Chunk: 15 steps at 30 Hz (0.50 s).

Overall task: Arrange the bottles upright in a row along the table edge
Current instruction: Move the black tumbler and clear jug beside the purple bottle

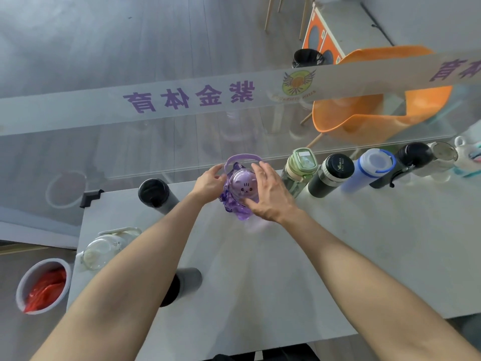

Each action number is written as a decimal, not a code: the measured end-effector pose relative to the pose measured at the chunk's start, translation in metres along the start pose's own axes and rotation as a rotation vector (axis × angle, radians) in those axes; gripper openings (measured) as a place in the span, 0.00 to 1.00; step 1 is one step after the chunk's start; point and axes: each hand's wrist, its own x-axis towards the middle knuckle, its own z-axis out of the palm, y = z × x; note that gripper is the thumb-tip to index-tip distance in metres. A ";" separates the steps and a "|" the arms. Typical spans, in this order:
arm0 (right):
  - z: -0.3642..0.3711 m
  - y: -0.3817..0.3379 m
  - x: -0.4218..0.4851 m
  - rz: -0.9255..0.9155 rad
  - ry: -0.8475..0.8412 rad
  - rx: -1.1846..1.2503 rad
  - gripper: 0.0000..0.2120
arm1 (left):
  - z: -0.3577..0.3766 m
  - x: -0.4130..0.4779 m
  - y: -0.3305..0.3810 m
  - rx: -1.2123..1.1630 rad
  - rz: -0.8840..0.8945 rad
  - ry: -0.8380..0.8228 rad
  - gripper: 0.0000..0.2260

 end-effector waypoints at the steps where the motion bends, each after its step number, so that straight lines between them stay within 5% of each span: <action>1: -0.004 -0.002 -0.003 -0.017 0.072 -0.002 0.43 | -0.007 -0.006 -0.001 0.041 -0.002 -0.001 0.23; 6: -0.011 -0.021 -0.023 -0.084 0.359 -0.019 0.12 | -0.047 -0.045 -0.001 0.194 0.069 -0.002 0.15; 15: 0.025 -0.087 -0.041 -0.238 0.130 0.042 0.10 | -0.130 -0.143 -0.033 0.123 0.083 0.327 0.10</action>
